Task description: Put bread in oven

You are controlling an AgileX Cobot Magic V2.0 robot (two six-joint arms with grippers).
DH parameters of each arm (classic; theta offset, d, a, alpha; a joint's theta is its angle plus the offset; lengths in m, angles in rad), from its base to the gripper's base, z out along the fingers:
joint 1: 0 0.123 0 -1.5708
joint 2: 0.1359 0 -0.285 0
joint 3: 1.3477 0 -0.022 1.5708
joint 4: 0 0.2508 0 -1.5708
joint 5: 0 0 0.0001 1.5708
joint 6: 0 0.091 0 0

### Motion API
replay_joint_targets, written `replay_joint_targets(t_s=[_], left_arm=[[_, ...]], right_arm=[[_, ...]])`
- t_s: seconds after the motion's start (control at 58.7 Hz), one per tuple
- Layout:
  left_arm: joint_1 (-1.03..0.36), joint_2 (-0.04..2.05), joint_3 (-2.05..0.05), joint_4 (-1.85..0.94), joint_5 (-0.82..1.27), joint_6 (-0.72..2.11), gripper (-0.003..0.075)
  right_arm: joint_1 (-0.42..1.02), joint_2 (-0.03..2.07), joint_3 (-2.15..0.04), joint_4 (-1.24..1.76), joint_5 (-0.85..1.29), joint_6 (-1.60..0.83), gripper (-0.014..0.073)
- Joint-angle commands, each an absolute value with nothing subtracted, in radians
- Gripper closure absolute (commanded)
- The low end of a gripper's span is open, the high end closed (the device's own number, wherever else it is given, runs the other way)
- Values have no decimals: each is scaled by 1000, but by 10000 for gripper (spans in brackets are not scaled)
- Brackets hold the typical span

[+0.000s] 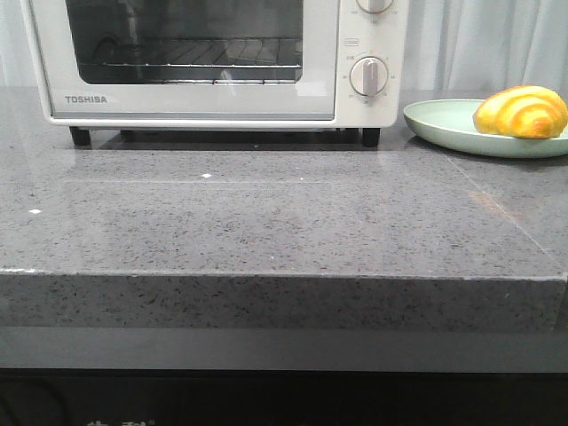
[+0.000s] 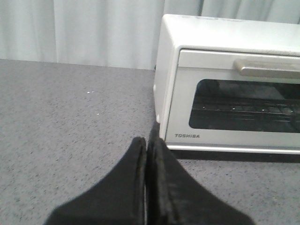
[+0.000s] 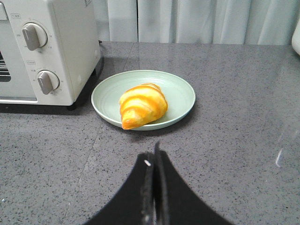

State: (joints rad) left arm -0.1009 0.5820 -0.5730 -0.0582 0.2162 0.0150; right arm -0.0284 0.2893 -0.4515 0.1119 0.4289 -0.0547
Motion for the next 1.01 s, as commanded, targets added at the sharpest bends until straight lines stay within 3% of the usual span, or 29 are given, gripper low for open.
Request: replay_joint_targets(t_s=[0.0, 0.46, 0.767, 0.988], left_arm=[[-155, 675, -690, -60, 155, 9, 741], [-460, 1188, -1137, -47, 97, 10, 741], [-479, 1414, -1273, -41, 51, 10, 741], [-481, 1458, -1288, -41, 64, 10, 741]], right_arm=[[-32, 305, -489, 117, 354, -57, 660], [-32, 305, -489, 116, 353, -57, 660], [-32, 305, -489, 116, 353, -57, 660], [-32, 305, -489, 116, 353, -57, 660]])
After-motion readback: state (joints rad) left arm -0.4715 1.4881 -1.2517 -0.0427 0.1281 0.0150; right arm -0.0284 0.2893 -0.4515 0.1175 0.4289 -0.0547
